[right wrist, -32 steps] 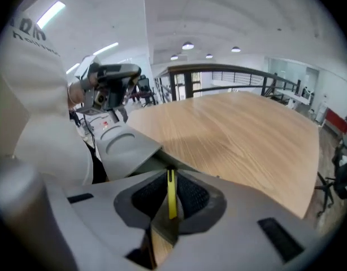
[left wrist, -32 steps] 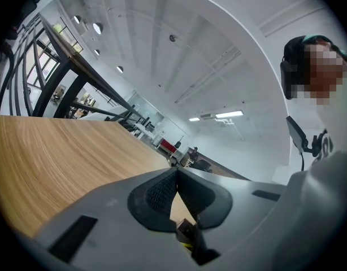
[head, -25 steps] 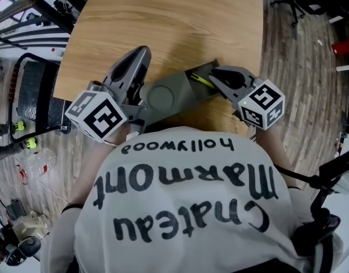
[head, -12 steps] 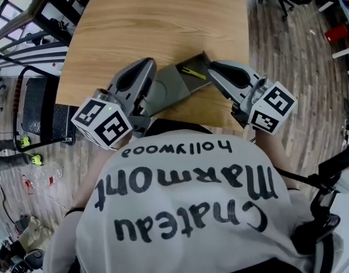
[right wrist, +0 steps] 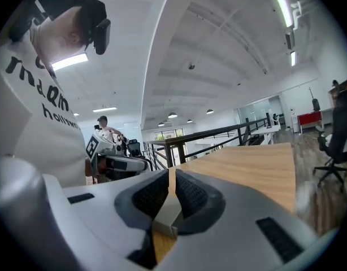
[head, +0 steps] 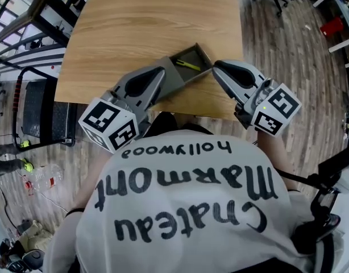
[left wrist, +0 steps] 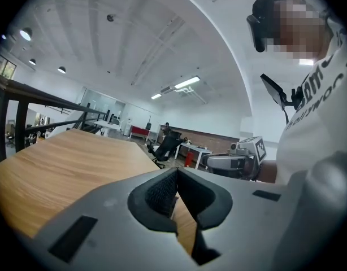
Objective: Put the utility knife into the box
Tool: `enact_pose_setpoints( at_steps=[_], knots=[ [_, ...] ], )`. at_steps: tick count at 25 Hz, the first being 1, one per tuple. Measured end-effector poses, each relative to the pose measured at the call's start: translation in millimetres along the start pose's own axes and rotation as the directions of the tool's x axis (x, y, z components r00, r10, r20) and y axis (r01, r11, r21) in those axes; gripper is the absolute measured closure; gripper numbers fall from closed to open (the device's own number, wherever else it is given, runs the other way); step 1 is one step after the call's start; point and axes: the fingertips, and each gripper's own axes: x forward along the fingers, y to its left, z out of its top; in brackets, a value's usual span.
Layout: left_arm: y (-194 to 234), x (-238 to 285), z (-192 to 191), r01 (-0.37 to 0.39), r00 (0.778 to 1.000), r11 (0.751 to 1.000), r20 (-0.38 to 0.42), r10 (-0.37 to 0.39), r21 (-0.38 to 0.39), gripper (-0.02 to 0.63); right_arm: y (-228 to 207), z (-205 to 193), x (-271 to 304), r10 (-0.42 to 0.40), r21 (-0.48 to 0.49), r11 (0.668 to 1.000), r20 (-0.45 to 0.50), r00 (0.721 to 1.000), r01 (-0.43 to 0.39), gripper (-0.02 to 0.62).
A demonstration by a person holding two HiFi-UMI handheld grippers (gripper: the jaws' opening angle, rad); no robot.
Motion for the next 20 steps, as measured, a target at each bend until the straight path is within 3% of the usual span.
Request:
enact_pose_setpoints(
  at_steps=[7,20],
  knots=[
    [-8.8,-1.5,4.6,0.011,1.000,1.000,0.001,-0.011,-0.003,0.600,-7.3,-7.4,-10.7,-0.043,0.123,0.992,-0.001,0.999,0.043,0.565],
    [-13.6,1.5,-2.2,0.012,1.000,1.000,-0.011,-0.012,0.004,0.600,-16.4,-16.0,-19.4,-0.071,0.148,0.986,-0.025,0.997,0.073,0.586]
  ],
)
